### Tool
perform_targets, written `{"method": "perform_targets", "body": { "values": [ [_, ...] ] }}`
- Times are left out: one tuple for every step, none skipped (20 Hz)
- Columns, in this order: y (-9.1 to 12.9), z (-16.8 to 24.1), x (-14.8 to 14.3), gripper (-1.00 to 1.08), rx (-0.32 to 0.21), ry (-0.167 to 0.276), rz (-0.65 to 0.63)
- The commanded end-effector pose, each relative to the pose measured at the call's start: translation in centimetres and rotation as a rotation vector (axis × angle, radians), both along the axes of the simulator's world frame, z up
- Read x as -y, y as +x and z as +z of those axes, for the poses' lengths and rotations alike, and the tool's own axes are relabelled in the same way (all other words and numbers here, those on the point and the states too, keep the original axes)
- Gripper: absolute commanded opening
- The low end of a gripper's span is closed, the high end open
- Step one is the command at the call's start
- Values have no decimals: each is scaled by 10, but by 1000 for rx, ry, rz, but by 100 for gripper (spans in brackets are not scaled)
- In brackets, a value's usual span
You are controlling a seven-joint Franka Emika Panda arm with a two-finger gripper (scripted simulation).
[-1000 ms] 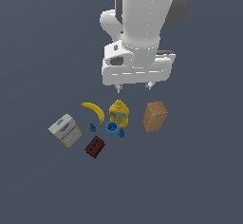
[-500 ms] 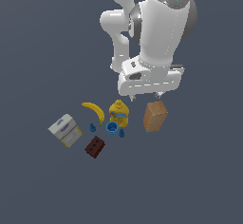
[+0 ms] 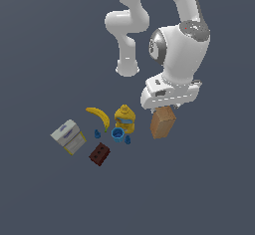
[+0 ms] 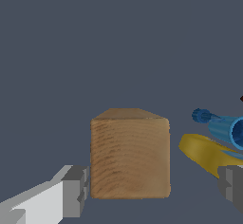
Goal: Pick up a designated object from a clutter of objects.
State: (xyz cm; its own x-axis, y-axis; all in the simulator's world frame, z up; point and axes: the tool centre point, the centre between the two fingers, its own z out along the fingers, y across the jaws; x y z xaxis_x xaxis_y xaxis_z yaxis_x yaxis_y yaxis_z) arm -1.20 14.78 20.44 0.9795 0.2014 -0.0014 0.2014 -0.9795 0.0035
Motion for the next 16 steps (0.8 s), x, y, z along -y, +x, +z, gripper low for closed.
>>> {"method": "perform_targets", "body": {
  "values": [
    [-3,-7,-8,100,1,2,5],
    [-4,-9,-9,100,1,3,6],
    [-4,-11,-11,100,1,3,7],
    [-5,-11,-11,100,1,4,7],
    [-5,-12,-12,100,1,4,7],
    [-5,-10,-11,100,0,3,8],
    [-5,-11,-11,100,0,3,8],
    [-5,-12,-11,100,0,3,8],
    [-5,-13,-11,100,0,3,8],
    [-5,-16,-11,100,0,3,8],
    [-5,-19,-11,100,0,3,8],
    [-5,-22,-11,100,0,3,8],
    [-5,-26,-11,100,0,3,8],
    [-6,-31,-11,100,0,3,8],
    [-6,-36,-11,100,0,4,8],
    [-6,-42,-11,100,0,4,8]
  ]
}}
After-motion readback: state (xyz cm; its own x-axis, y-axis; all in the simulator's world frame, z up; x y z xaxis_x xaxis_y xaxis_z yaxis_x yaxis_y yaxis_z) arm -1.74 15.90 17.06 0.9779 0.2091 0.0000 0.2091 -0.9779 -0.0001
